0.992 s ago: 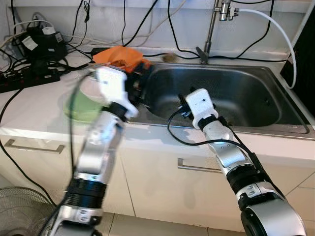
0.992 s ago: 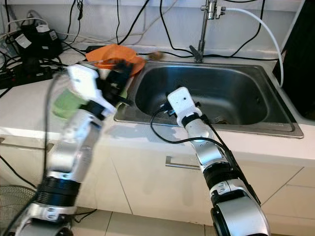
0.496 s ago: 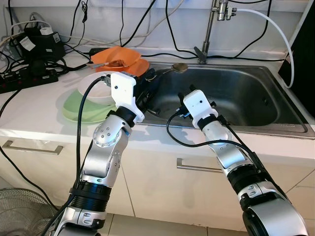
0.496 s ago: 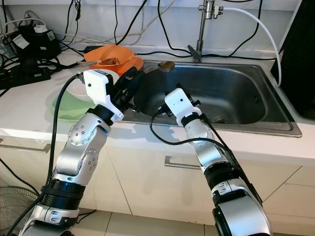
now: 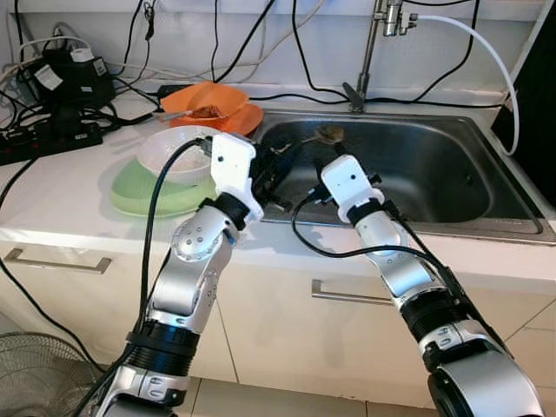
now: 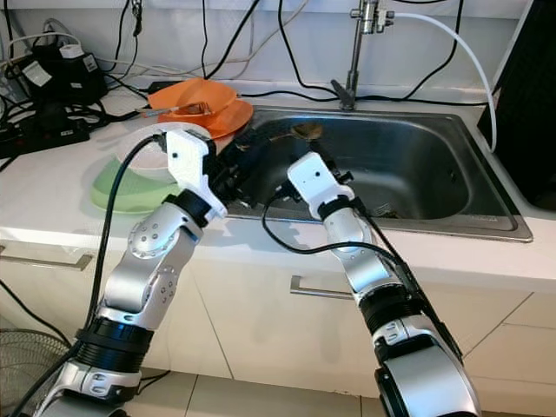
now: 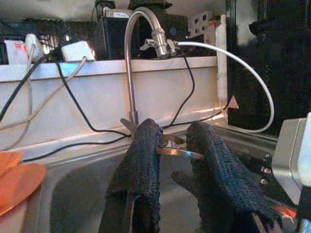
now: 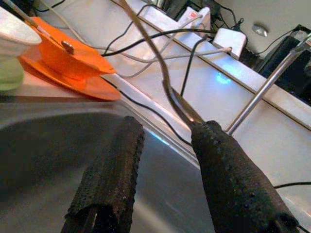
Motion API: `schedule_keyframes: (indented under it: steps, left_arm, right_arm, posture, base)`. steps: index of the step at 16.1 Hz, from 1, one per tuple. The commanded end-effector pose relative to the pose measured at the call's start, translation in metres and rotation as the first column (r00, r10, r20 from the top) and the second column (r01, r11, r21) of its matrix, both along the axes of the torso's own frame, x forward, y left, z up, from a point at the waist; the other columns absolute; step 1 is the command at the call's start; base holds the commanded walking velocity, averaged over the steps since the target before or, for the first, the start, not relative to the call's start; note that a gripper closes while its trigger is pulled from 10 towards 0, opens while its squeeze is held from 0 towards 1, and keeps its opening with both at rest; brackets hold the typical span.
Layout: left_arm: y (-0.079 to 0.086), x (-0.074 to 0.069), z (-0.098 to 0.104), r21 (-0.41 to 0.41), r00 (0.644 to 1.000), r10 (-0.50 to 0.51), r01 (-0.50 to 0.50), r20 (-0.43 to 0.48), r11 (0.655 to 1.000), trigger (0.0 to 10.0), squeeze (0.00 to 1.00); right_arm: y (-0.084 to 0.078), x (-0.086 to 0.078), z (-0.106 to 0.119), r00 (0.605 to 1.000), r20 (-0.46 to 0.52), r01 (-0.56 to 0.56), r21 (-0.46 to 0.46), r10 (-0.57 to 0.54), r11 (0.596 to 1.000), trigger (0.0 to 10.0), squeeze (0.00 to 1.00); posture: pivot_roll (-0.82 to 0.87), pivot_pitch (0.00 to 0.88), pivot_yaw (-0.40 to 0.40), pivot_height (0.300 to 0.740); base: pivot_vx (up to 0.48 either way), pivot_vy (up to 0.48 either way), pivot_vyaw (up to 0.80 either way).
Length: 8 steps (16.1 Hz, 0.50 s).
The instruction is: Kitchen organization
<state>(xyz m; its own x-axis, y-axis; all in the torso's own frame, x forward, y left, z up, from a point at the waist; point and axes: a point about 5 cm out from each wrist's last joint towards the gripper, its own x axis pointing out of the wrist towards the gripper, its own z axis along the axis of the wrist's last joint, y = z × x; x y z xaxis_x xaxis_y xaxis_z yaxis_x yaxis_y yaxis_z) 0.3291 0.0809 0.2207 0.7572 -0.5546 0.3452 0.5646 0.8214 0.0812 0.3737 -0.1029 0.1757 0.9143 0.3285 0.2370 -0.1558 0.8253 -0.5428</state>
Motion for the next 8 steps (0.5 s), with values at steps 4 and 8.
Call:
schedule_keyframes:
  steps: [4,8]
  left_arm:
    - [-0.0005,0.0002,-0.0099,0.038,0.999,0.013,-0.012,-0.038,0.999,10.0,0.0]
    - [-0.003,0.0007,-0.0145,0.062,0.998,0.007,-0.003,-0.065,0.998,10.0,0.0]
  right_arm:
    - [0.0028,0.0006,0.0116,0.999,0.048,-0.006,-0.003,0.006,1.0,10.0,0.0]
    - [0.0015,0.0008,0.0121,0.999,0.051,0.001,-0.001,-0.001,1.0,10.0,0.0]
  posture:
    - [0.01,0.0,0.063,0.74]
    - [0.02,0.0,0.062,0.74]
  base:
    - [0.0,0.0,0.0]
    - [0.0,0.0,0.0]
